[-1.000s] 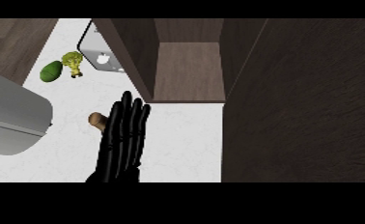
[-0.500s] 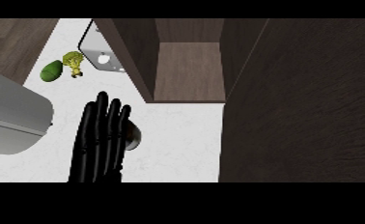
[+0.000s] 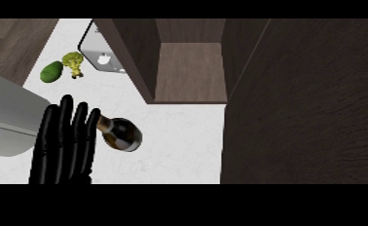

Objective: Pick up the wine, place it into the cabinet and close the cabinet

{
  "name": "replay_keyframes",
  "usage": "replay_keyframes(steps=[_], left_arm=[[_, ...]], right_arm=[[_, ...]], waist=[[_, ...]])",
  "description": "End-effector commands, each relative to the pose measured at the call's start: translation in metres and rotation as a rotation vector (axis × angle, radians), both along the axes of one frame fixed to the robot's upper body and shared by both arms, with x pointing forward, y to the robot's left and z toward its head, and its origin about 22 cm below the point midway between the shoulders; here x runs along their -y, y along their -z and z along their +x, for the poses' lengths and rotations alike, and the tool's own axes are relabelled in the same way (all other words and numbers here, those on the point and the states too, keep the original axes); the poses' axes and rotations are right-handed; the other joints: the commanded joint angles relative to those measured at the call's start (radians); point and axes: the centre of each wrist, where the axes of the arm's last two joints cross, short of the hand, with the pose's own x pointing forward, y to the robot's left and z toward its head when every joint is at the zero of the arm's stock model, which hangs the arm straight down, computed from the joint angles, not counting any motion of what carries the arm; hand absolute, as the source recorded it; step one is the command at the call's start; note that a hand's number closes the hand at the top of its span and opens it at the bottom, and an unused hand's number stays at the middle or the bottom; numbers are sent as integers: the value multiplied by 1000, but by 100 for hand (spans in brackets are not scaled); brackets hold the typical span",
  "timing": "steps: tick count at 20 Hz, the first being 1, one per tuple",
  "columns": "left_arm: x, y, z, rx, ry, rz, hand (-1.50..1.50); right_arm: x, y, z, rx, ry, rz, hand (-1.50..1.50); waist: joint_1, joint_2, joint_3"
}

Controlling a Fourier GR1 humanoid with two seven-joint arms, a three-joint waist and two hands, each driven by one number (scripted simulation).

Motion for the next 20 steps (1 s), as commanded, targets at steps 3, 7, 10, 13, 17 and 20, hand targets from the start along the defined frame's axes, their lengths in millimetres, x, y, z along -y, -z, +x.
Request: replay_keyframes(steps=[3,7,10,13,17,20], left_arm=[[-33,-11,-14,7,-17,-49,-150],[-40,2,0,-14,-54,-52,-150],[-47,-2,-9,-58,-22,-75,-150],[-67,0,2,-67,-16,-74,-150],[-58,39,15,-135,-6,-109,-150],[-82,47,17,-171,-18,-91,-150]], right_arm=[[6,-17,-32,46,-29,15,-150],[-2,-19,-33,48,-21,9,-150],[1,-27,-41,54,-40,36,-150],[-1,-25,-34,61,-43,22,-150],[1,-20,-35,36,-36,15,-150],[-1,-18,-34,32,-35,13,-150]], waist=[[-2,0,-1],[-3,1,-1],[-4,-2,-1],[-2,0,-1],[-2,0,-1],[0,0,-1]])
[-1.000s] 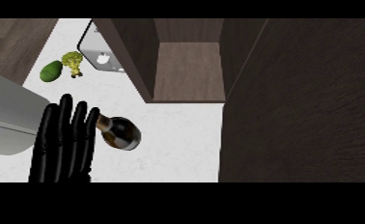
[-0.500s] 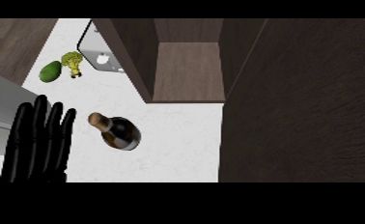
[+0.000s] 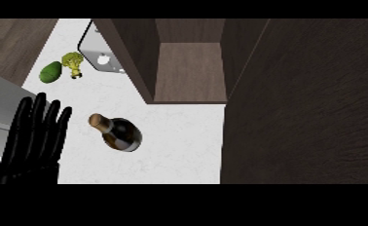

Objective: Pick up the wine, place it into the cabinet and close the cabinet

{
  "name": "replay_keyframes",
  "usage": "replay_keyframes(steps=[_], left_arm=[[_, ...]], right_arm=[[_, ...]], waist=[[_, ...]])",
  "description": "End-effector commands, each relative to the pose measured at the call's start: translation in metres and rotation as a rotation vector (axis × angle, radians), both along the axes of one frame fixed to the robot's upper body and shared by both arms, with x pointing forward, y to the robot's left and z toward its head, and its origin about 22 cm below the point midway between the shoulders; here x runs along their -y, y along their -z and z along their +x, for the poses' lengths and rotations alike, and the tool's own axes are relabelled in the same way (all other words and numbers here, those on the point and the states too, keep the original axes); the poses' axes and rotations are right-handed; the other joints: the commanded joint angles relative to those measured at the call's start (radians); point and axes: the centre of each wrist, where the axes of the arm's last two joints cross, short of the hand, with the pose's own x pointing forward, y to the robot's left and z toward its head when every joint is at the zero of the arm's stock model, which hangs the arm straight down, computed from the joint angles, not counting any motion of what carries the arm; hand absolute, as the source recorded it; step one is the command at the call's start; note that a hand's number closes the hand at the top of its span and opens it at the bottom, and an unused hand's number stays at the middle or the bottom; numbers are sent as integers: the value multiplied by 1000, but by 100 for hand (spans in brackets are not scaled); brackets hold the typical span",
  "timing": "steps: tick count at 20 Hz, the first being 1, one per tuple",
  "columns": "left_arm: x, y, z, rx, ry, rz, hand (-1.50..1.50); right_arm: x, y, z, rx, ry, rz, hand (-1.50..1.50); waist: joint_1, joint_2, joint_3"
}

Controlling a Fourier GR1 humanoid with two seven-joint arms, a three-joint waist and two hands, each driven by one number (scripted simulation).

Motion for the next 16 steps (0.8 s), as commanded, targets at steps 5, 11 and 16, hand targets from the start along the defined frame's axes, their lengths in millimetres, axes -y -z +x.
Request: replay_keyframes(steps=[5,11,16], left_arm=[[-23,45,17,-56,6,-25,-150],[-22,82,16,-30,-45,11,-150],[-46,101,24,-43,-58,9,-150]], right_arm=[[-5,-2,-39,52,-55,47,-150],[-4,-16,-34,53,-42,37,-150],[-10,-25,-43,48,-49,34,-150]], waist=[[-3,0,1],[3,0,1],[0,-1,0]])
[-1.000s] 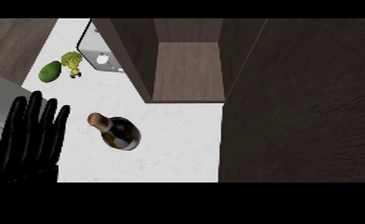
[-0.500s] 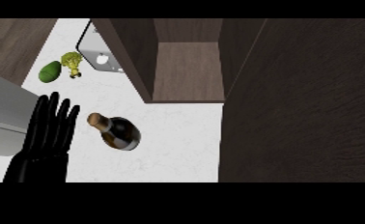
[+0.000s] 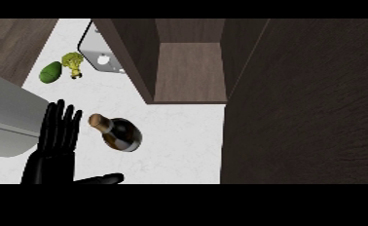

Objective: Pick up the wine, place it into the cabinet and close the cabinet

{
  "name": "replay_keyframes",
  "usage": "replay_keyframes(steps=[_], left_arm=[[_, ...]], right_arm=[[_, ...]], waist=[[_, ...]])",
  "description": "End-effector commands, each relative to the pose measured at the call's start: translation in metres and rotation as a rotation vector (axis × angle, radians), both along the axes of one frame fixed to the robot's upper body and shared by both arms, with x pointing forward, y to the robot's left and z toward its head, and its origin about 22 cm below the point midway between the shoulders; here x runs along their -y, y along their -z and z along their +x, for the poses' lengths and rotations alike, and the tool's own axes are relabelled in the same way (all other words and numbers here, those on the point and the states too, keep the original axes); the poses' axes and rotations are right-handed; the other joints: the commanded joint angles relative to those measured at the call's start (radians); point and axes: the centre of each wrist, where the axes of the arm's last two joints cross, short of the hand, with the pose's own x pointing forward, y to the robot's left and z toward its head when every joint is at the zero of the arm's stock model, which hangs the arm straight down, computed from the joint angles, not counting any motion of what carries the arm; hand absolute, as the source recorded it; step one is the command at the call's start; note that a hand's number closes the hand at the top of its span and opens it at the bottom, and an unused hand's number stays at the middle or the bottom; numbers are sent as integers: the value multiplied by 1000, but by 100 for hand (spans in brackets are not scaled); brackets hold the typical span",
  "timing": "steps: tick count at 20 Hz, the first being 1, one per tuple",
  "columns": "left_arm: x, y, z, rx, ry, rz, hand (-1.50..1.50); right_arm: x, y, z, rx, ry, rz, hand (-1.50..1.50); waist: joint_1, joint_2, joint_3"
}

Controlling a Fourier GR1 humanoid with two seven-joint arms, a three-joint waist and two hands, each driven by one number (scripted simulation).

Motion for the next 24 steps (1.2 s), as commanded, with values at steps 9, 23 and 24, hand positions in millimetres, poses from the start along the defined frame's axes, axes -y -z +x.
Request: replay_keyframes(steps=[9,23,24], left_arm=[[-24,46,16,-26,-2,-9,-150],[1,97,24,-44,47,-32,-150],[-13,103,8,-37,38,-22,-150]], right_arm=[[4,-24,-36,78,-36,30,-150],[5,-22,-14,83,-21,42,-150],[19,-29,-39,65,-30,15,-150]], waist=[[-1,0,0],[1,2,1],[-7,-1,1]])
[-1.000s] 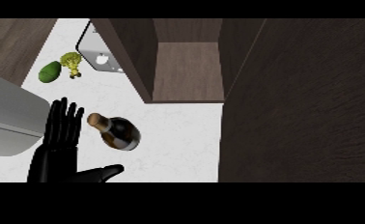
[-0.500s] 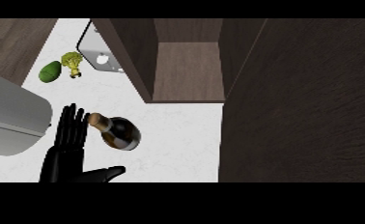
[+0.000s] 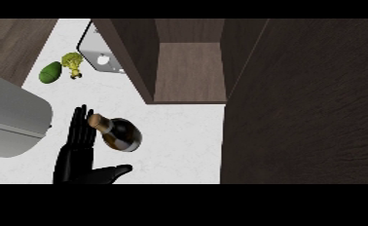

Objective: Pick up the wine, place it into the cabinet and close the cabinet

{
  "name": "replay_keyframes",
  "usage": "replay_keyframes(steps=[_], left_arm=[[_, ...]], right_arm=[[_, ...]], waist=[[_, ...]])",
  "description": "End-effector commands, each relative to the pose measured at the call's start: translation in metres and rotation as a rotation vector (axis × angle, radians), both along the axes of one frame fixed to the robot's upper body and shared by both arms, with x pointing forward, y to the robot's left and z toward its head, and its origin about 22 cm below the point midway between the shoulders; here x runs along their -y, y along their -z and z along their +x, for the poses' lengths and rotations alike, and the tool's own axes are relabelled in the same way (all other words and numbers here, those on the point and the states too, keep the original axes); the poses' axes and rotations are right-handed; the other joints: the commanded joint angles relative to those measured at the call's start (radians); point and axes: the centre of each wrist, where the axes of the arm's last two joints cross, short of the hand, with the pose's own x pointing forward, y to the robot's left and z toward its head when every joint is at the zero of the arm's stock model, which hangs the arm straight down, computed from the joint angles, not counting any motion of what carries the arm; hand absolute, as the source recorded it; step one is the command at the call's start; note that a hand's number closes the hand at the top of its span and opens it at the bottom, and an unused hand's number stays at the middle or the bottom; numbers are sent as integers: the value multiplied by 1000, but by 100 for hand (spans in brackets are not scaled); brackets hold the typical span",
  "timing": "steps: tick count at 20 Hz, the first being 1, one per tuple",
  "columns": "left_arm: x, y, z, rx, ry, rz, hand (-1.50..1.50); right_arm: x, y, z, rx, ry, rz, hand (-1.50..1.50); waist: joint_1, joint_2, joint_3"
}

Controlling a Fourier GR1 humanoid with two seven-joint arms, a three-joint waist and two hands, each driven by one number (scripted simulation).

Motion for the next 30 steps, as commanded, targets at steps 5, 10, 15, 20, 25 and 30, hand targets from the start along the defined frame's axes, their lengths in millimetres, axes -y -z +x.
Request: replay_keyframes(steps=[5,10,15,20,25,30], left_arm=[[9,23,13,-7,11,1,-150],[-16,41,11,-10,18,6,-150],[2,50,37,-28,6,-15,-150],[13,59,30,-24,43,2,-150],[1,74,18,-23,47,-47,-150],[8,76,36,-14,39,-86,-150]], right_arm=[[-4,-21,-40,56,-72,59,-150],[-5,-16,-42,47,-71,73,-150],[-6,-13,-35,58,-69,54,-150],[2,-19,-19,44,-81,34,-150],[-6,-23,-43,52,-73,42,-150],[-9,-14,-40,58,-84,42,-150]], waist=[[-2,0,0],[-5,0,0],[-4,2,0],[2,2,0],[-3,0,0],[-7,1,0]])
